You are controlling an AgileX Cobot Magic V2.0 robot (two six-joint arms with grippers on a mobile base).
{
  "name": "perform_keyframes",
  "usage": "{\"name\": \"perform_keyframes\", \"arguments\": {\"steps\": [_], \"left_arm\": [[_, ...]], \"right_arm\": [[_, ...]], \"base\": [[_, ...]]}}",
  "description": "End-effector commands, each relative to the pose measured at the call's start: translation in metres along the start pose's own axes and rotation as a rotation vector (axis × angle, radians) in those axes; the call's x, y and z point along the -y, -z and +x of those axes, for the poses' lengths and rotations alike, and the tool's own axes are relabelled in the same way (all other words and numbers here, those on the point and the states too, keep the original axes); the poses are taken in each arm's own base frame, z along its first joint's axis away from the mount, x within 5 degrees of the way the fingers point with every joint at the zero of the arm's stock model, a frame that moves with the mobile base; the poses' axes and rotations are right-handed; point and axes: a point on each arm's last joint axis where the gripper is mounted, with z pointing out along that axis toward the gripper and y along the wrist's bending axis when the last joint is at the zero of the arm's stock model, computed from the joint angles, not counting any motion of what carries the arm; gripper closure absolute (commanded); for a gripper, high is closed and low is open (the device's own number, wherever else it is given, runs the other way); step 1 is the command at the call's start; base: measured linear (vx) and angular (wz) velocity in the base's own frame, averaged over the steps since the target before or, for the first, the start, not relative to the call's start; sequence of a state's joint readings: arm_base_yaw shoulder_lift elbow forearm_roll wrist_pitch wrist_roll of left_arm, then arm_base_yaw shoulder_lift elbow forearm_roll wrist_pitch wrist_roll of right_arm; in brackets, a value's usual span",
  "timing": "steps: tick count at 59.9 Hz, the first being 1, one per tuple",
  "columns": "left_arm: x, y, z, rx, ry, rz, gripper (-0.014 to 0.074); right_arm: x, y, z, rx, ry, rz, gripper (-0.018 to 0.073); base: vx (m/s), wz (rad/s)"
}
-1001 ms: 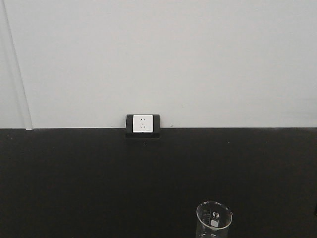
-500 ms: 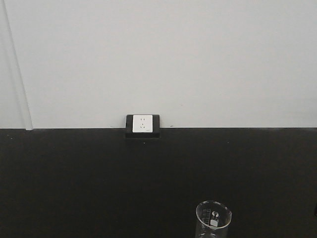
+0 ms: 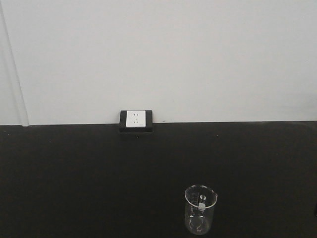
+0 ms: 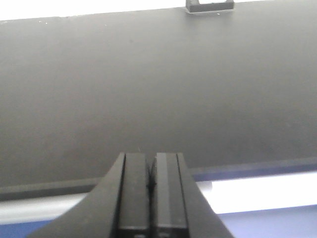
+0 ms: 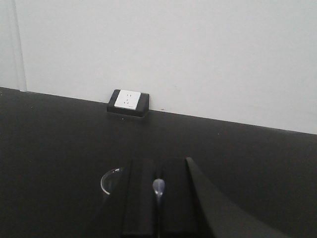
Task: Grab transparent chemical and place on left bench
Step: 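Drive the base to the bench with white bins, holding the pipette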
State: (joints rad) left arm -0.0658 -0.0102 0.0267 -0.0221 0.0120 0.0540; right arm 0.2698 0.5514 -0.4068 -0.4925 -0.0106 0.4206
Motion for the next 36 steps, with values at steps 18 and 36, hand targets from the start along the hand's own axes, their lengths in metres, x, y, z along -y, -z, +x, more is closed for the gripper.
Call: {"name": "perform_keyframes", "arguments": {"steps": [18,36], "left_arm": [[-0.0001,0.0013,-0.0028,0.081,0.009,-0.002,0.06],[-0.0001,0.0013,-0.0028,0.081,0.009,-0.002,0.06]], "right_arm": [[-0.0013,0.001,-0.016,0.091,0.014,-0.021,0.0564],[-0.0013,0.001,-0.016,0.091,0.014,-0.021,0.0564]], "base": [[-0.25,-0.06],[-0.28,-0.01]]}}
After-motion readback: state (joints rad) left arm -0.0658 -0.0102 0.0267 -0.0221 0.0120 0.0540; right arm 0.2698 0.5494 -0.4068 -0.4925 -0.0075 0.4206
